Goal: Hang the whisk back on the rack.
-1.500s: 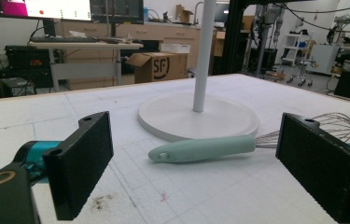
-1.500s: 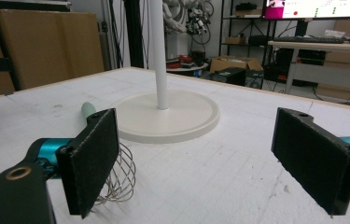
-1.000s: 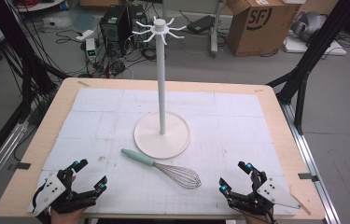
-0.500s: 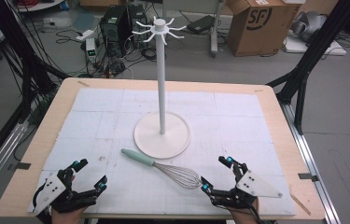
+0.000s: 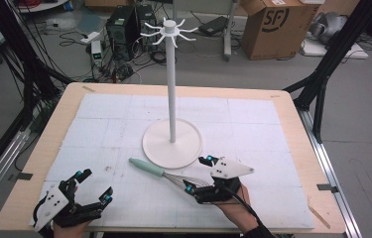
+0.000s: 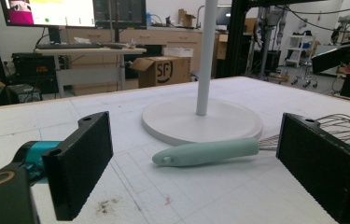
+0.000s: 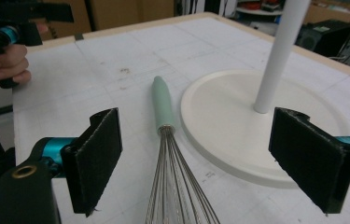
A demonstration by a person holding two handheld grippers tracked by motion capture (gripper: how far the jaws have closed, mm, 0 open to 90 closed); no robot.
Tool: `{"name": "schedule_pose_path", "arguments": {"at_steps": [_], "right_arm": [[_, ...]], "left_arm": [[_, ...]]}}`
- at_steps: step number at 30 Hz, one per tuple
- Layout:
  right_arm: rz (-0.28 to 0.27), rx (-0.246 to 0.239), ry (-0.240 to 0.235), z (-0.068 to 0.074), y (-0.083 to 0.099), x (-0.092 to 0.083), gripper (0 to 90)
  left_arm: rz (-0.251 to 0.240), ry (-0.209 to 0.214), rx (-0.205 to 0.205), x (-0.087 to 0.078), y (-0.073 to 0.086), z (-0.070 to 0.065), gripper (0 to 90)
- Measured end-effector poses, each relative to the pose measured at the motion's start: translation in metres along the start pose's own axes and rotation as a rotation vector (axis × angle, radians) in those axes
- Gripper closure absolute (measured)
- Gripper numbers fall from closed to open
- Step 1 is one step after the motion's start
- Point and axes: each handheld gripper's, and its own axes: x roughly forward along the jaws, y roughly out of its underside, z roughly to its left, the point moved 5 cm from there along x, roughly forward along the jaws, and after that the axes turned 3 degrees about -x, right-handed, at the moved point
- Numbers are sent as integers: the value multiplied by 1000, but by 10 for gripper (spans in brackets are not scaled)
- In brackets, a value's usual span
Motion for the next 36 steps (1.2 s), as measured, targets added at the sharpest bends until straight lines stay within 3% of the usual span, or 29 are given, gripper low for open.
{"name": "schedule_pose_path", "arguments": {"at_steps": [2, 8, 12, 16, 17, 19, 22, 27, 30, 31, 36], "right_arm": [[34, -6, -17, 0, -5, 10, 164], [62, -17, -64, -1, -10, 27, 236], [124, -22, -66, -4, -3, 38, 225], [116, -27, -63, -3, -5, 42, 221], [142, -52, -55, -1, -8, 44, 200], [139, -70, -53, 0, -13, 44, 200], [120, -119, -59, 9, -36, 45, 200], [131, -134, -83, 14, -48, 55, 203], [169, -94, -100, 8, -45, 68, 216], [239, -69, -108, 3, -37, 77, 214], [324, -68, -121, 0, -25, 93, 215]], "left_arm": [[-1, 0, -1, 0, 0, 0, 112], [-2, 6, 4, 0, 0, -1, 111], [-6, 3, 5, -1, 0, 0, 111], [-5, 3, 5, -1, 0, 0, 111], [-6, 5, 4, -1, 0, 0, 111], [-6, 10, 9, 0, 0, 0, 111], [-6, 11, 10, 0, -1, -1, 111], [-6, 10, 9, 0, -1, -2, 111], [-8, 10, 10, -1, -1, -2, 110], [-9, 10, 9, -1, -1, -2, 111], [-10, 11, 9, -1, -1, -1, 110]]}}
